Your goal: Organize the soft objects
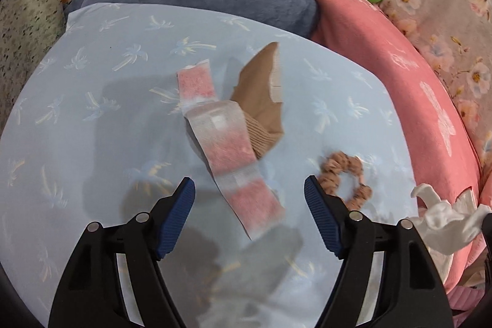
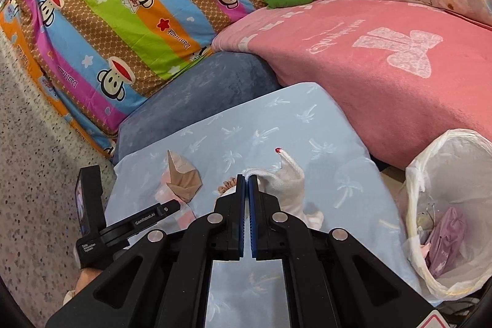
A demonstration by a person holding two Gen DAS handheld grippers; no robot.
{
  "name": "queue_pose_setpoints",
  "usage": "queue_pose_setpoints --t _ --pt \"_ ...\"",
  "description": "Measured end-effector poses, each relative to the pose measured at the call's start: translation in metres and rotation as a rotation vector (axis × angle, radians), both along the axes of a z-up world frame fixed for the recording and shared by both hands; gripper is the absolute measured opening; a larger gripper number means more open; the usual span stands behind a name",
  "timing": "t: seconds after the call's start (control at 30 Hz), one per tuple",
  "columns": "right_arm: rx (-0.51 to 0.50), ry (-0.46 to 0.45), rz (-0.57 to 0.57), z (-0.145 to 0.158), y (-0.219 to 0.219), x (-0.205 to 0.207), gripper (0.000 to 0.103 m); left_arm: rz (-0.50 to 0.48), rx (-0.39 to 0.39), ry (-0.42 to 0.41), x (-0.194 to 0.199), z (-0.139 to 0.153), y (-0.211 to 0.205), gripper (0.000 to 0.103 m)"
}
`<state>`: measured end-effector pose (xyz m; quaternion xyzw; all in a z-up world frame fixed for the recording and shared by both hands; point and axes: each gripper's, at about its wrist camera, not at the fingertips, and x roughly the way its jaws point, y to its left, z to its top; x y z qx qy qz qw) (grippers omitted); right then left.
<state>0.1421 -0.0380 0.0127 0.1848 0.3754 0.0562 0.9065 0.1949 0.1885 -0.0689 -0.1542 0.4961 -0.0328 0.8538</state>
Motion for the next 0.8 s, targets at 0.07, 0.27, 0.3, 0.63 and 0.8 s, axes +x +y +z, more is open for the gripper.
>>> queue_pose_setpoints --t 0.07,0.27,0.3,0.63,0.8 --pt "-0.005 0.007 0.012 -0.003 0.009 0.008 0.002 0.005 0.002 0.009 0.006 -0.006 0.000 0.070" --pt "-0.015 0.020 0.034 -0.010 0.026 0.022 0.002 0.006 -0.017 0.051 0.012 -0.017 0.003 0.044" --pt "-0.015 0.022 0.036 -0.011 0.027 0.023 0.002 0.009 -0.028 0.057 0.011 -0.018 0.005 0.032" --pt "-0.008 0.021 0.040 -0.009 0.026 0.011 0.002 -0.030 -0.060 0.038 -0.011 -0.012 0.008 0.006" --pt "-0.001 0.010 0.038 -0.004 0.022 0.000 0.002 -0.051 -0.079 0.012 -0.029 0.001 -0.001 0.006"
